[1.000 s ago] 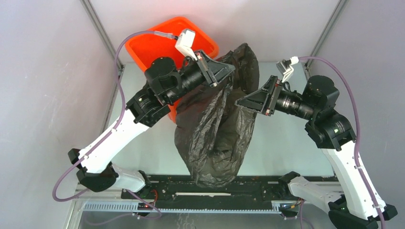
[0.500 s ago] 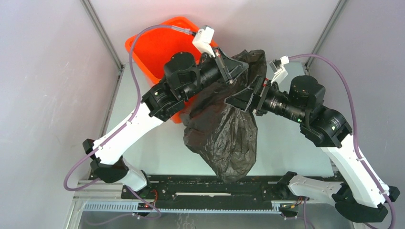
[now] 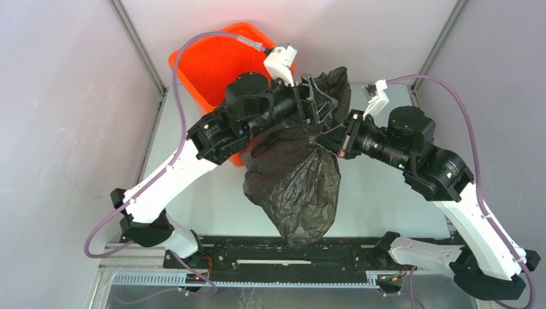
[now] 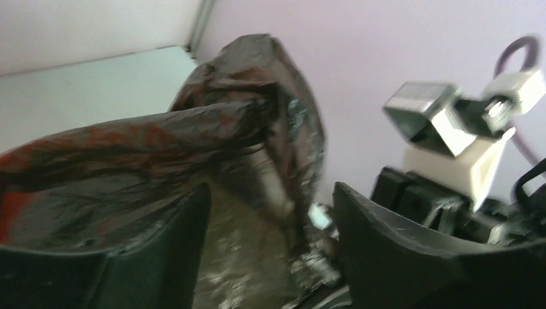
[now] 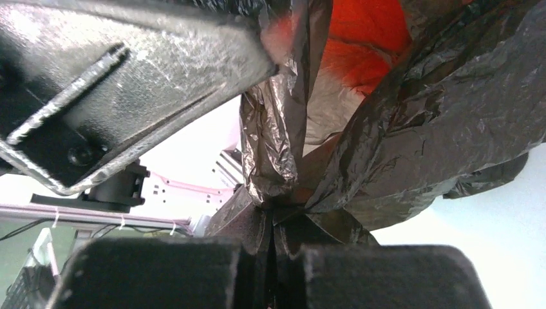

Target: Put the trash bags into the trash bin

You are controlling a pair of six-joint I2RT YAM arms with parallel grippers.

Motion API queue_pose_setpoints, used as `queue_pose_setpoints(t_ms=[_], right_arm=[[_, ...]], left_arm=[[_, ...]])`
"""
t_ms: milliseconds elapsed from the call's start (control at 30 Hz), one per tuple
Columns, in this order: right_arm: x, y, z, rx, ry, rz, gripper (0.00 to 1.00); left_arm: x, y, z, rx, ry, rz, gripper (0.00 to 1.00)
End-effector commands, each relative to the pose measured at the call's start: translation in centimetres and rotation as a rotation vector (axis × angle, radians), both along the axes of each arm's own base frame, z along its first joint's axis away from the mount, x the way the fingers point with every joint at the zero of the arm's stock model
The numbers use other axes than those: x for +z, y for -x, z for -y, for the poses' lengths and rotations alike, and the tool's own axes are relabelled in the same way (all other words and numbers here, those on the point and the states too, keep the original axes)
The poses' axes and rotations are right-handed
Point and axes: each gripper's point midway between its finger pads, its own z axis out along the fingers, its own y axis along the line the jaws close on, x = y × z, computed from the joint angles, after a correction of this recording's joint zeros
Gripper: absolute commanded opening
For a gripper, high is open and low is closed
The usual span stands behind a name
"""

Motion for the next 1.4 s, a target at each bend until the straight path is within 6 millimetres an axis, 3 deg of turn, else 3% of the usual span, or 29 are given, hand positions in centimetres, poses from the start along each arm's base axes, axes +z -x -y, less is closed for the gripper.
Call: queue_pose_setpoints(t_ms=[0,100,267,400,500,767,900,1000,1233,1367], right_arm=[[2.7,1.2,1.4,0.064,-0.08,0.075,0.0],[2.8,1.8,2.7,0.128,-0.139,0.021,0.0],[4.2,3.0,4.9,0.223,-0.319,-0.095,0.0],[7.3,4.4,5.8,0.301,-0.424,-0.107,0.0],[10.2,5.5,5.7,0.36,-0.484,-0.066,0.0],[15.7,7.7,3.9,0.555,-0.558,-0.03,0.0],[18.4,8.4,3.1,0.61,-0.585,0.005,0.0],[19.6,7.7,2.8,0.627,-0.613,0.0,0.0],[23.1,6.9,3.0,0.634,-0.679,0.026,0.0],[24.8,5.7,3.6,0.578,-0.715,0.043,0.0]], left_arm=[[1.1,1.6,-5.6,0.079,-0.072,0.057,0.87],[-0.5,2.2,-9.4,0.14,-0.121,0.052,0.99],[-2.3,3.6,-14.6,0.144,-0.099,0.04,1.0],[-4.5,5.1,-15.4,0.035,-0.089,0.073,1.0],[-5.0,5.6,-15.7,0.016,-0.095,0.117,1.0],[-3.7,10.1,-13.5,-0.248,0.091,0.412,1.0],[-5.1,11.6,-11.2,-0.422,0.105,0.458,1.0],[-6.0,12.2,-9.2,-0.512,0.082,0.442,1.0],[-8.0,10.7,-5.7,-0.456,0.021,0.454,0.99],[-8.1,9.4,-6.5,-0.34,0.039,0.422,0.97]])
